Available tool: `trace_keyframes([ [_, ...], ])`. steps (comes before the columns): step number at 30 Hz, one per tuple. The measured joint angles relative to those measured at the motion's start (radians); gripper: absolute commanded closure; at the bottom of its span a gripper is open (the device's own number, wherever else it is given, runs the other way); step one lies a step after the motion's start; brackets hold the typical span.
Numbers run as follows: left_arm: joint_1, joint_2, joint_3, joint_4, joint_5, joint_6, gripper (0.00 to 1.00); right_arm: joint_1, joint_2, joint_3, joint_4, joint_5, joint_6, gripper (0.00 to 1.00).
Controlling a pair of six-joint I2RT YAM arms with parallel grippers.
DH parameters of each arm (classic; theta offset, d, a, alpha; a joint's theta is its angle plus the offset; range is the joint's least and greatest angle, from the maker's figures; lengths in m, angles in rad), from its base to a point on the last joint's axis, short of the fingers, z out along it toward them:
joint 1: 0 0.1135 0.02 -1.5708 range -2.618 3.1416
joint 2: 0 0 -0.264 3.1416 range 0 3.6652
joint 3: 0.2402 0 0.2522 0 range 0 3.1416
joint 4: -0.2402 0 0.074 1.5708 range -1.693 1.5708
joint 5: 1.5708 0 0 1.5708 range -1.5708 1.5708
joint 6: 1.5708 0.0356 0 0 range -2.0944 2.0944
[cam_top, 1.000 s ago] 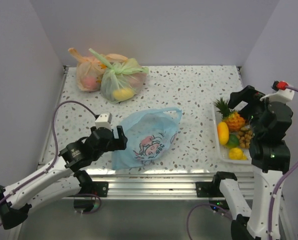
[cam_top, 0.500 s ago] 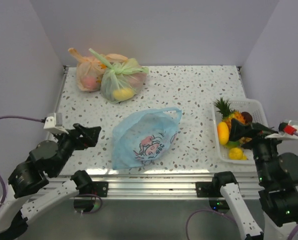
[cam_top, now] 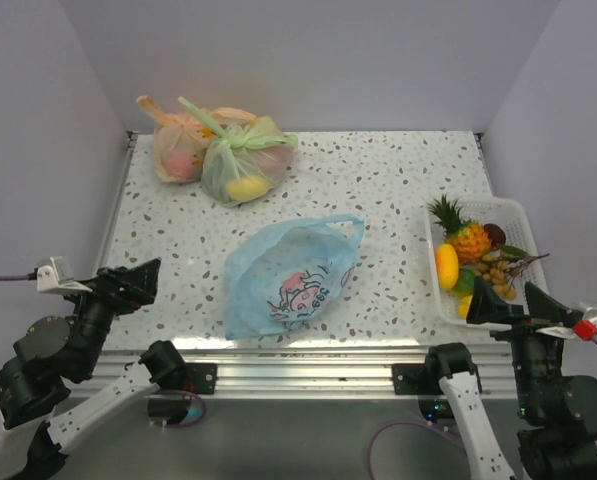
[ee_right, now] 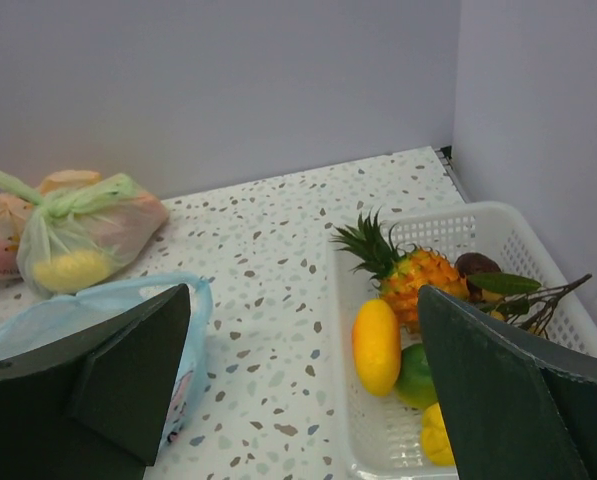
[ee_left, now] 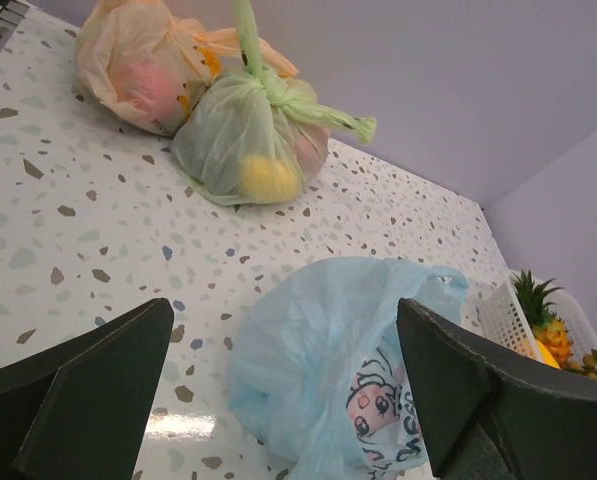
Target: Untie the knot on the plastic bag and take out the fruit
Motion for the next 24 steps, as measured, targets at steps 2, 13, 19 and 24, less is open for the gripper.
trace_keyframes([
  [2, 0.000, -0.023, -0.021, 0.010, -0.008, 0.006, 0.00, 0.001, -0.011, -0.016, -0.005, 0.001, -0.002, 0.01],
  [13, 0.000, -0.105, -0.110, 0.048, -0.035, 0.005, 0.00, 0.007, -0.024, -0.037, -0.026, 0.012, -0.015, 0.01],
  [19, 0.000, -0.122, -0.179, 0.084, -0.035, 0.003, 0.00, 0.010, -0.025, -0.039, -0.027, 0.016, -0.018, 0.01],
  [24, 0.000, -0.123, -0.223, 0.097, -0.034, 0.002, 0.00, 0.010, -0.025, -0.039, -0.028, 0.016, -0.021, 0.01],
])
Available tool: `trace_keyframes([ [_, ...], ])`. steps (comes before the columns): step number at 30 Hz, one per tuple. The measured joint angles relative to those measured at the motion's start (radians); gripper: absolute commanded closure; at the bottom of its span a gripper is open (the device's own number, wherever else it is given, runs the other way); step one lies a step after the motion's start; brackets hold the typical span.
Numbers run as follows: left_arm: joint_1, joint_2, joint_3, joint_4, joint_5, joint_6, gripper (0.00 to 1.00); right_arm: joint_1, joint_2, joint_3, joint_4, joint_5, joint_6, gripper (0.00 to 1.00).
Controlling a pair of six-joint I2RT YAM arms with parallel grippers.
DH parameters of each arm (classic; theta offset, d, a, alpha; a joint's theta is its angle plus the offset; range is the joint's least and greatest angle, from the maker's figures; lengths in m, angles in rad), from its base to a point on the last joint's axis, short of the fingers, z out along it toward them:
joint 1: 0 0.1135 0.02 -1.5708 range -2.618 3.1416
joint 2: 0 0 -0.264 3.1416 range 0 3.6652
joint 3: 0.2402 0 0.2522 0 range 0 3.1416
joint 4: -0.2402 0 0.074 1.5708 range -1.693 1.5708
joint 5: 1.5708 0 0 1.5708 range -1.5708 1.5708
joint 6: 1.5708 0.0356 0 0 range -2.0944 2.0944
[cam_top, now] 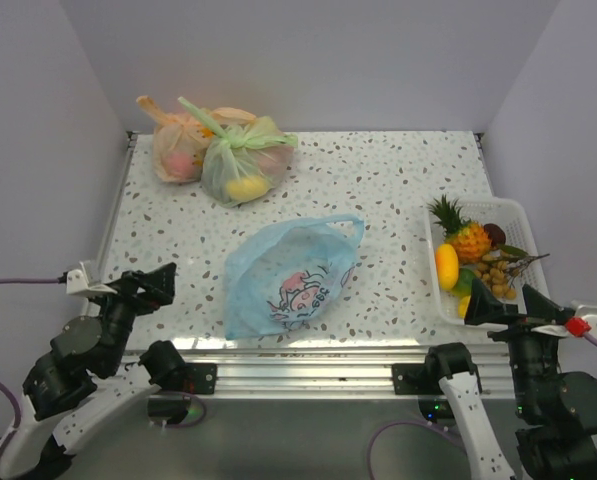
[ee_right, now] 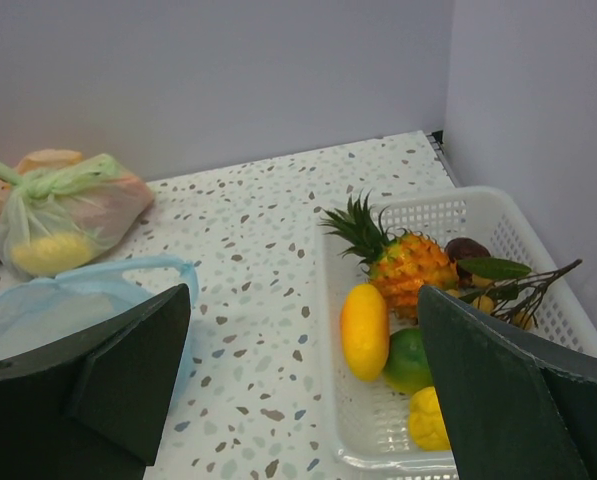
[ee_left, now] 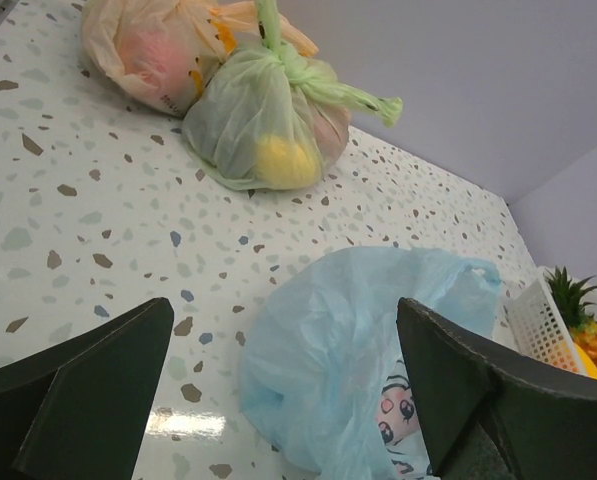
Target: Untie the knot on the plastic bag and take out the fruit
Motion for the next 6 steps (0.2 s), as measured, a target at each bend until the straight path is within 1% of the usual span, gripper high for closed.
trace_keyframes([
  [6, 0.000, 0.000, -0.032, 0.018, 0.000, 0.000, 0.00, 0.002, 0.000, 0.000, -0.001, 0.000, -0.003, 0.01],
])
